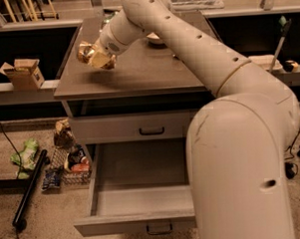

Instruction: Pick orange can from middle drawer and place on counter

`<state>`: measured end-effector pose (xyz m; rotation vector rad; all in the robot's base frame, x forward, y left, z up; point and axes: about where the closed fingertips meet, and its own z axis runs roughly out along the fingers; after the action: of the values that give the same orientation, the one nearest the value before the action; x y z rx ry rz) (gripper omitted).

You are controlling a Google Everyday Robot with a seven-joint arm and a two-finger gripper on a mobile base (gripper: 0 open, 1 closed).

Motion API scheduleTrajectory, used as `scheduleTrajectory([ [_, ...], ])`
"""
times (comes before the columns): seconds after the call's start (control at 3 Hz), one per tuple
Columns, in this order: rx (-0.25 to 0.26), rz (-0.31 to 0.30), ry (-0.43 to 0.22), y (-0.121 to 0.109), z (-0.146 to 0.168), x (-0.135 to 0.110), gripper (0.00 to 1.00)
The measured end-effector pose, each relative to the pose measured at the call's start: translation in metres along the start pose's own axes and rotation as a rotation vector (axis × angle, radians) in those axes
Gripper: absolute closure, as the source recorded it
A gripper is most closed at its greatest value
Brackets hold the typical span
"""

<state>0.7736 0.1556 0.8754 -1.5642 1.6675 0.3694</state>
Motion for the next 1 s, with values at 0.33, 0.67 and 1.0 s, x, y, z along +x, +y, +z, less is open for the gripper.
scheduleTrajectory([
  [0.33,-0.005,0.090,0.012,-0.016,0.017,0.009,0.59],
  [0.67,-0.004,0.152,0.046,-0.024,0.026,0.020,0.36],
  [1.0,0.004,0.195,0.076,-0.029,0.028,0.030,0.13],
])
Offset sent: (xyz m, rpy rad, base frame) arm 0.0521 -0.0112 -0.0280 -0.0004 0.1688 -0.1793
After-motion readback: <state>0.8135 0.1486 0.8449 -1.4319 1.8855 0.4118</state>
